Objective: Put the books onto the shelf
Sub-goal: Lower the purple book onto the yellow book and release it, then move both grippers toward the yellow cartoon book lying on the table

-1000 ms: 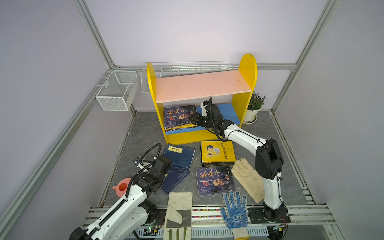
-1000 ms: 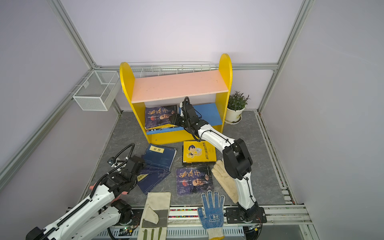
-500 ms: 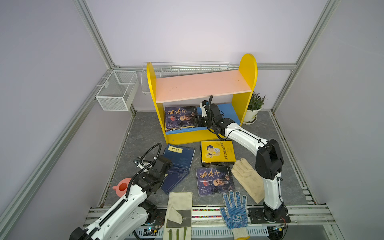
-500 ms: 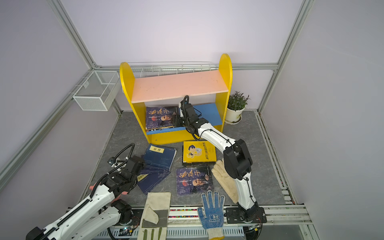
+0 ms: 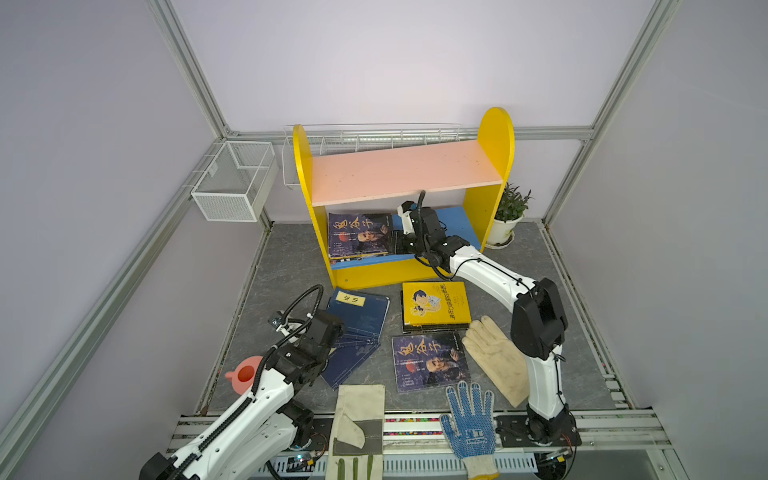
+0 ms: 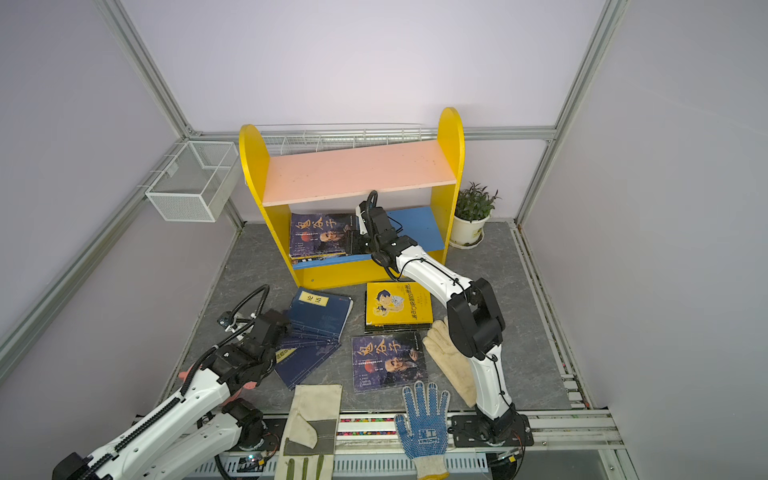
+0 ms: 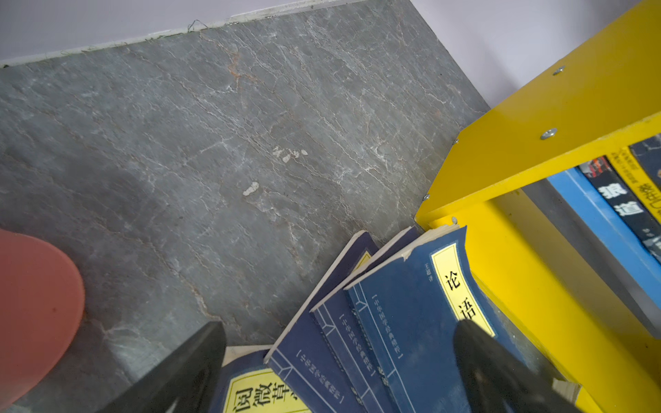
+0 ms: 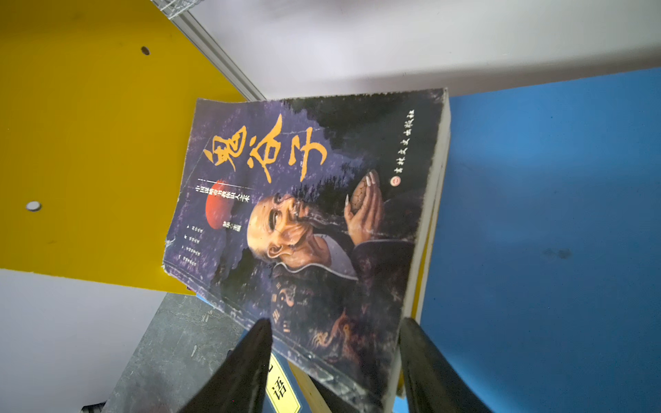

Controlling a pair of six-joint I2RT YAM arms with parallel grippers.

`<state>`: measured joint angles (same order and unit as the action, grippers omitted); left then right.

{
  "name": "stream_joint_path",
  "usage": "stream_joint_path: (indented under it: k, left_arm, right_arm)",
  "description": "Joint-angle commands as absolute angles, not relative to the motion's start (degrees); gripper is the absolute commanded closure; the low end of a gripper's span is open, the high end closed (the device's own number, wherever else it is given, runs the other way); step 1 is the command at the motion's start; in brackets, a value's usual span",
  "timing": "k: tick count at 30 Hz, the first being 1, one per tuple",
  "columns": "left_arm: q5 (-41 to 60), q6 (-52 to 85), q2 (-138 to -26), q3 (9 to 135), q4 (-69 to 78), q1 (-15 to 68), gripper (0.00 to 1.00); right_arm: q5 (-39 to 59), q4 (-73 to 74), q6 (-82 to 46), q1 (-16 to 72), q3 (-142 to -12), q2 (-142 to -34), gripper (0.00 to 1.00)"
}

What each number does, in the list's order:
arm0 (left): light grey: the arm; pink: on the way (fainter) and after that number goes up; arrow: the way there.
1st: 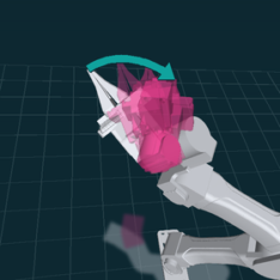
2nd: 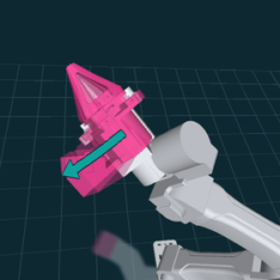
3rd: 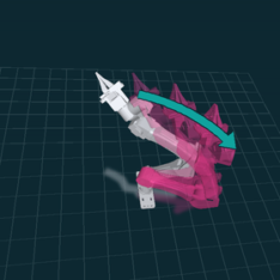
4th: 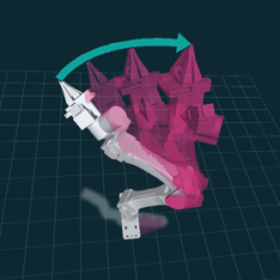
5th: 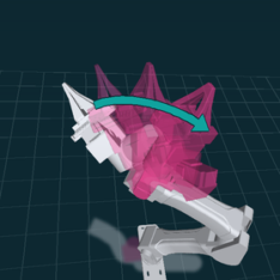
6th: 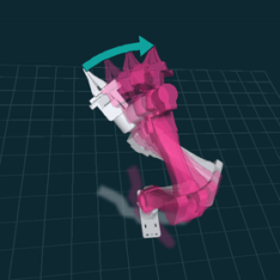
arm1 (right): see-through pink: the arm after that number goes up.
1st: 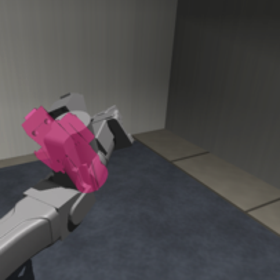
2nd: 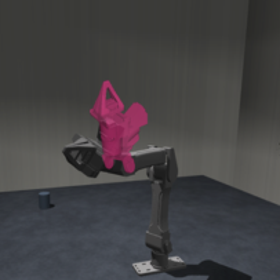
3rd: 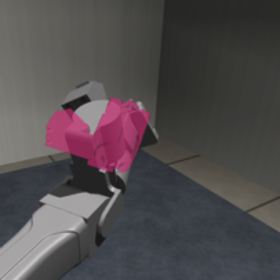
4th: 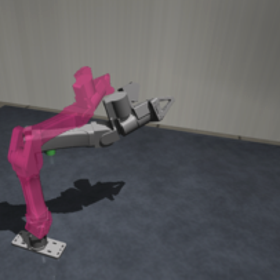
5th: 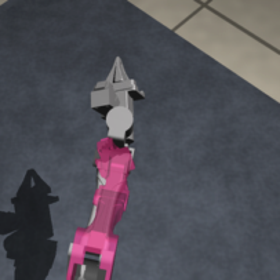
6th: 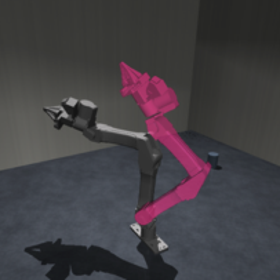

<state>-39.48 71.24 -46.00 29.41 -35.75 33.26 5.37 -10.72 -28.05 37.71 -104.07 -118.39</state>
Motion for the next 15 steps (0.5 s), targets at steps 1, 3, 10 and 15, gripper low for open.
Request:
stream_joint_path:
  k: [1, 3, 10, 15]
  left_arm:
    - [-38.23, 68.38, -46.57, 31.29, -33.44, 32.88, 0.00]
    - [-37.43, 66.33, -47.05, 31.55, -32.17, 32.88, 0.00]
    - [-32.50, 55.92, -50.15, 32.45, -26.12, 32.87, 0.00]
    - [-26.66, 47.31, -54.95, 32.93, -17.31, 34.56, 0.00]
  right_arm:
    - [8.54, -7.64, -27.25, 38.82, -106.46, -119.70, 0.41]
    - [6.95, -7.82, -26.41, 38.80, -105.90, -119.00, 0.40]
    - [-3.11, -4.14, -21.16, 38.60, -93.98, -106.71, 0.36]
    - [-7.74, -6.44, -27.40, 37.22, -79.10, -95.32, 0.35]
